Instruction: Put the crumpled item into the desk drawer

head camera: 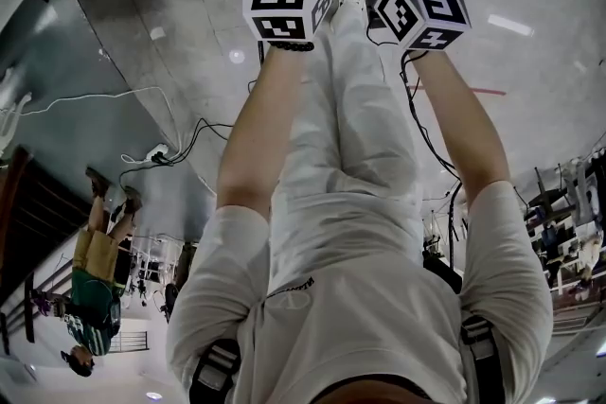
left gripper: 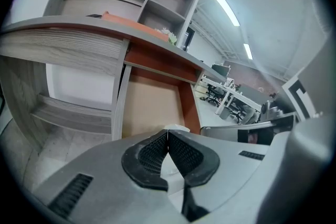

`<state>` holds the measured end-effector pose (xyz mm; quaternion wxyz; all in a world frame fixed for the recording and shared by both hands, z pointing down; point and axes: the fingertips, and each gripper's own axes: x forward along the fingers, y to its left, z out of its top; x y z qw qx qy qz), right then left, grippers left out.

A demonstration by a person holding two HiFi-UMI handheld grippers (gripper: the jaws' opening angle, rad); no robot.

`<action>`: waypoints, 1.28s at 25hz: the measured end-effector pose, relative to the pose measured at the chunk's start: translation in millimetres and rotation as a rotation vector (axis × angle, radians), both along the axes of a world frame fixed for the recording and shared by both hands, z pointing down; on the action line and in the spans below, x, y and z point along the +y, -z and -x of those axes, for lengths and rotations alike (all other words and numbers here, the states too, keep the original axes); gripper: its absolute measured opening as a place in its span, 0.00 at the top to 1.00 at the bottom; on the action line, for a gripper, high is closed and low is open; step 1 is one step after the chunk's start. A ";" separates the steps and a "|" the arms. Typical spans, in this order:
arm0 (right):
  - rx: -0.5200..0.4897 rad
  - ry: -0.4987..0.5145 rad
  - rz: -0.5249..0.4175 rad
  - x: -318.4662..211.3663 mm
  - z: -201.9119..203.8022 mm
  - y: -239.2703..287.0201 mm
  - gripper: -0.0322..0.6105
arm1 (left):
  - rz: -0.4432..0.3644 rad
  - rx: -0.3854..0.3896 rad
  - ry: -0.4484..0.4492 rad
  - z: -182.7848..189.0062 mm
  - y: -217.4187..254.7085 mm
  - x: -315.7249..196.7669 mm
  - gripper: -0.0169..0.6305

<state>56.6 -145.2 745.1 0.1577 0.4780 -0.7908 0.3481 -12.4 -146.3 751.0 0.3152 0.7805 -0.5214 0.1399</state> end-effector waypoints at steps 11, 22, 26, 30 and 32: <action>-0.013 -0.016 -0.059 6.7 -8.5 62.0 0.95 | -0.051 0.011 -0.004 5.9 55.0 6.2 0.97; -0.026 -0.029 -0.182 10.1 -27.9 216.0 0.95 | -0.223 0.001 -0.012 27.3 214.9 17.7 0.97; -0.018 -0.006 -0.219 20.3 -34.5 273.2 0.95 | -0.270 0.031 -0.021 24.2 279.9 30.2 0.97; -0.014 0.009 -0.277 32.0 -35.2 334.7 0.95 | -0.350 0.054 -0.030 27.9 349.6 47.1 0.97; -0.018 0.001 -0.309 38.8 -39.6 364.1 0.95 | -0.375 0.053 -0.036 32.1 375.0 55.8 0.97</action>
